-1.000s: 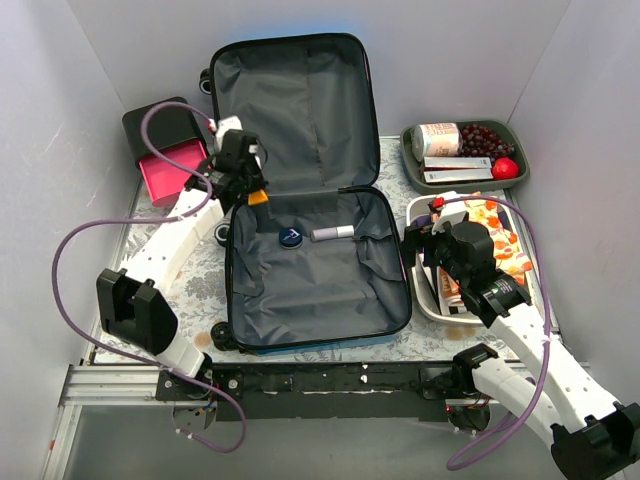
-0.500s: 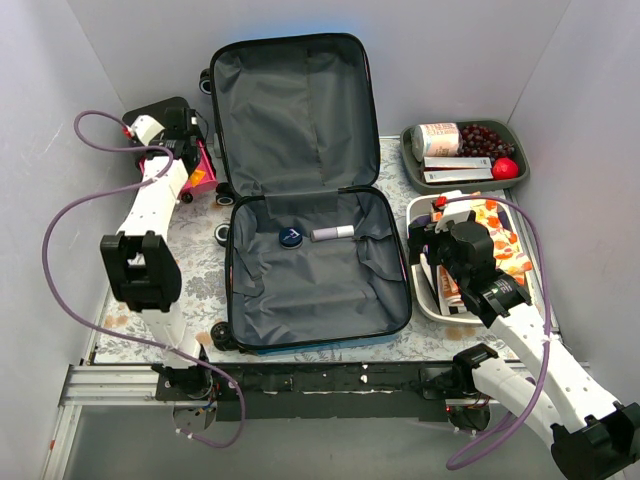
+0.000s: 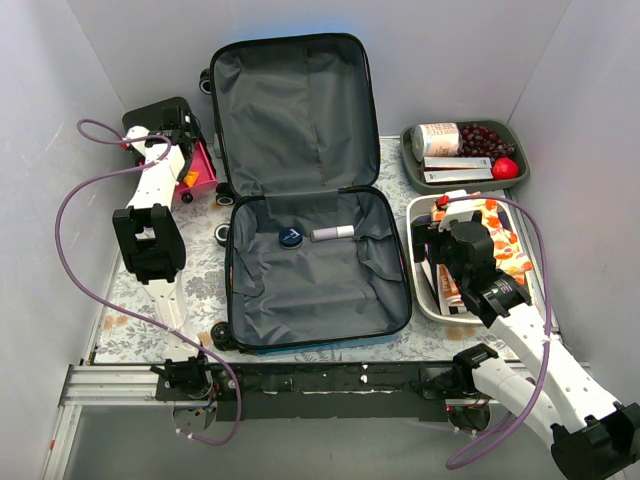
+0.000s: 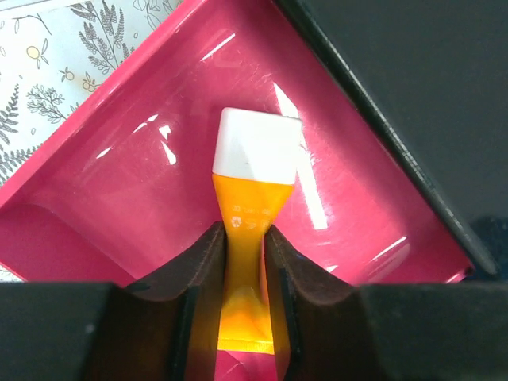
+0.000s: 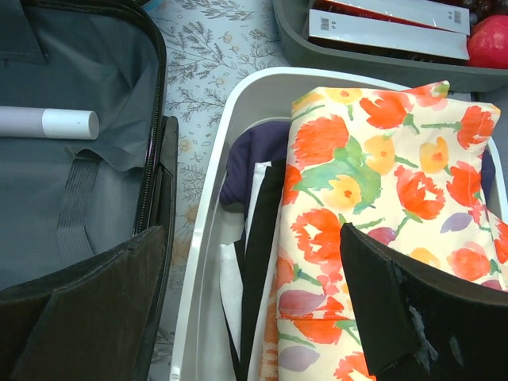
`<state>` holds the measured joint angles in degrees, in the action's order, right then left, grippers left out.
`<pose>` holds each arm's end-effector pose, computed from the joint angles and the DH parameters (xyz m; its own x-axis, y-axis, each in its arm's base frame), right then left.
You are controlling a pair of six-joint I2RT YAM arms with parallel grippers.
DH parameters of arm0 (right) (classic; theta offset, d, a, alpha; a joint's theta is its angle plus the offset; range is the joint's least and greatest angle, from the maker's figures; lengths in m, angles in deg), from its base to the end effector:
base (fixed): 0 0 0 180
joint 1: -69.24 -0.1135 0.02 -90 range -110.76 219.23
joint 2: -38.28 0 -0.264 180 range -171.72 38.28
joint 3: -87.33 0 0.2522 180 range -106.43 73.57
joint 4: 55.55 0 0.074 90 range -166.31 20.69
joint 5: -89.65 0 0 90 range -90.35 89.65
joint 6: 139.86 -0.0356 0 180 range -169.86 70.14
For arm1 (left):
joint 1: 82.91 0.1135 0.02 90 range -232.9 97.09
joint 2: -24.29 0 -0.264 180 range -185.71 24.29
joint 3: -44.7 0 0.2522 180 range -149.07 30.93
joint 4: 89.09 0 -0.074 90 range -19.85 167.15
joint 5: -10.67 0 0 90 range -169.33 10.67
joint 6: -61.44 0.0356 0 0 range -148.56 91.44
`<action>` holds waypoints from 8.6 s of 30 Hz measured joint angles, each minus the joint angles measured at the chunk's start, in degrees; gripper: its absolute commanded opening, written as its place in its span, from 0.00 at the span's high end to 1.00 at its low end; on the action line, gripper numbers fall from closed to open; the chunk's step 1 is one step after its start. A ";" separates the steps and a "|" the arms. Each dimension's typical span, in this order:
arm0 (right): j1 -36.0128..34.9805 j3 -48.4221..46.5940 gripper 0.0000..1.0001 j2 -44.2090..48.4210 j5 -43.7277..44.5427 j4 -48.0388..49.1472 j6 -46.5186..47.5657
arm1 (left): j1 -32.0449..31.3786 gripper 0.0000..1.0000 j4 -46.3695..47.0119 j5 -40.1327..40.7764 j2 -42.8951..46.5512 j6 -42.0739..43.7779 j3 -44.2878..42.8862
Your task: Open, take out, and arrange the luggage
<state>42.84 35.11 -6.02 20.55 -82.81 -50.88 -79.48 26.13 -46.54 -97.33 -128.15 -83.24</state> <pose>0.1687 0.0696 0.2971 -0.2986 -0.1297 -0.9455 -0.1086 0.9889 -0.1013 0.4615 0.0470 0.2775 0.4702 -0.8022 -0.3680 -0.7834 -0.1873 -0.5927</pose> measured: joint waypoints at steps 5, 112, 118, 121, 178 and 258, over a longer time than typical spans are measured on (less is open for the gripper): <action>0.00 0.00 0.02 -0.24 0.33 0.02 1.25 | 0.09 0.57 0.07 0.00 0.00 -0.85 -0.35; 0.00 -0.55 0.02 -3.91 2.23 1.14 3.91 | 2.84 0.41 56.54 -15.87 16.74 35.34 45.90; 0.00 -0.55 0.02 -3.89 1.20 1.31 3.87 | 2.86 0.42 58.62 -17.22 15.98 38.51 44.61; 0.00 -0.55 0.02 -3.63 1.05 1.38 3.87 | 2.91 0.43 58.84 -17.22 14.01 39.71 41.94; 0.00 -0.04 0.02 -1.81 1.64 2.16 4.22 | 4.07 0.87 63.34 -17.07 10.56 37.33 43.87; 0.00 0.87 0.02 1.95 -6.40 3.82 1.62 | -39.34 0.48 34.32 -37.40 3.19 58.82 30.77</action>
<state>42.84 35.99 -4.07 14.15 -78.98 -49.26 -118.83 60.44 -83.93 -94.14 -69.33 -52.46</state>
